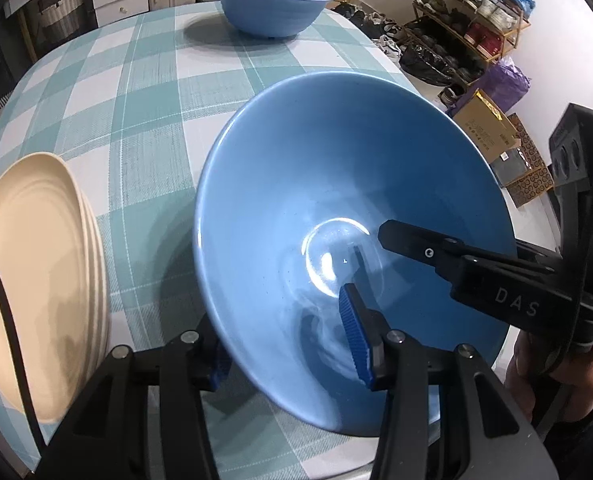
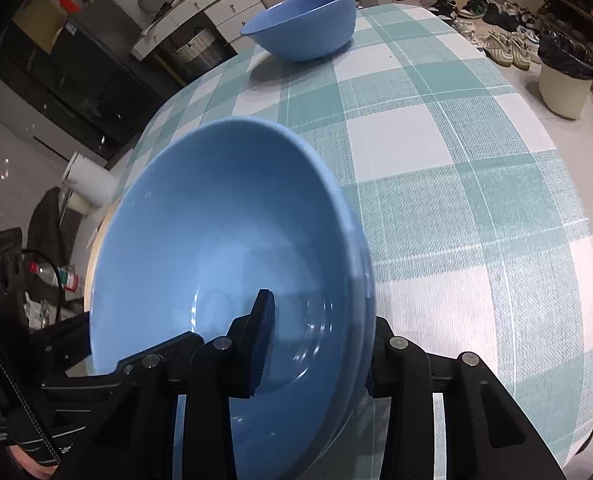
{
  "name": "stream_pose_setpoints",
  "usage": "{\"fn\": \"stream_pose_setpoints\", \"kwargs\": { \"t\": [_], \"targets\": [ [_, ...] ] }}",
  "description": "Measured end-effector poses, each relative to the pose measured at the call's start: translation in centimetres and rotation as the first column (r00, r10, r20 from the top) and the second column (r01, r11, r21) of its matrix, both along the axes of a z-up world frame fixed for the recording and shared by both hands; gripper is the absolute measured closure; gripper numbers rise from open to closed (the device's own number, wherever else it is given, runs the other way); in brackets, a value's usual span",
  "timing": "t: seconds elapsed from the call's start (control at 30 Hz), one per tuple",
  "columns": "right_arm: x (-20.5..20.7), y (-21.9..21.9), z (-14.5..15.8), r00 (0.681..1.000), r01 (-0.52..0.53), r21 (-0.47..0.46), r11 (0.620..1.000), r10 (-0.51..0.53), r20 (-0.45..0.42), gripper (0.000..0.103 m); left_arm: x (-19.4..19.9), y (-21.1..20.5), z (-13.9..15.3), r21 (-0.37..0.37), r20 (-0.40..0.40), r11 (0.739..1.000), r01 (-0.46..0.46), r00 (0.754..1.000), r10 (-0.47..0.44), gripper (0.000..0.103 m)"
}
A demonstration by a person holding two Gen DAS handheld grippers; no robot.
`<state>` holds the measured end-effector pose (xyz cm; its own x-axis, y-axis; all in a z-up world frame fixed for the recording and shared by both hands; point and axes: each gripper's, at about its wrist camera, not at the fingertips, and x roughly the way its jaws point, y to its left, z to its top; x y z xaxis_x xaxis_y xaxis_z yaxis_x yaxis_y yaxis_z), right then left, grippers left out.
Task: Organize plates and bowls
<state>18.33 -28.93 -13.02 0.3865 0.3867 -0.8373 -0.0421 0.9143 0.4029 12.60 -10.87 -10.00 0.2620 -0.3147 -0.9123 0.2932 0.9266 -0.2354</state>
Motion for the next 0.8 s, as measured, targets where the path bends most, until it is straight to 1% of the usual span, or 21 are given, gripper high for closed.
{"fn": "stream_pose_setpoints", "kwargs": {
  "t": [0.17,0.27,0.47,0.57,0.73,0.8],
  "targets": [
    [1.2,0.2,0.2,1.0,-0.006,-0.025,1.0,0.006,0.004,0.065,0.9,-0.4,0.0,0.017,0.017,1.0,-0.01,1.0,0.009,0.057],
    [2.0,0.0,0.1,1.0,-0.001,-0.014,1.0,0.001,0.006,0.065,1.5,-0.3,-0.1,0.016,0.02,1.0,-0.016,1.0,0.016,0.057],
    [3.5,0.2,0.1,1.0,0.008,-0.014,1.0,-0.008,0.022,0.065,3.0,-0.6,-0.1,0.045,0.049,0.998,-0.032,0.998,0.03,0.057],
    [4.4,0.4,0.1,0.999,0.014,-0.024,1.0,-0.014,0.029,0.065,3.6,-0.5,-0.1,0.043,0.048,0.998,-0.037,0.998,0.035,0.057],
    [5.0,0.0,0.0,0.999,0.019,-0.009,1.0,-0.019,0.036,0.065,3.8,-0.2,-0.3,0.024,0.042,0.999,-0.031,0.999,0.03,0.056],
    [4.9,-0.1,0.1,0.999,0.028,-0.014,1.0,-0.028,0.043,0.065,3.8,-0.3,-0.4,0.035,0.044,0.999,-0.021,0.999,0.02,0.056]
  ]
}}
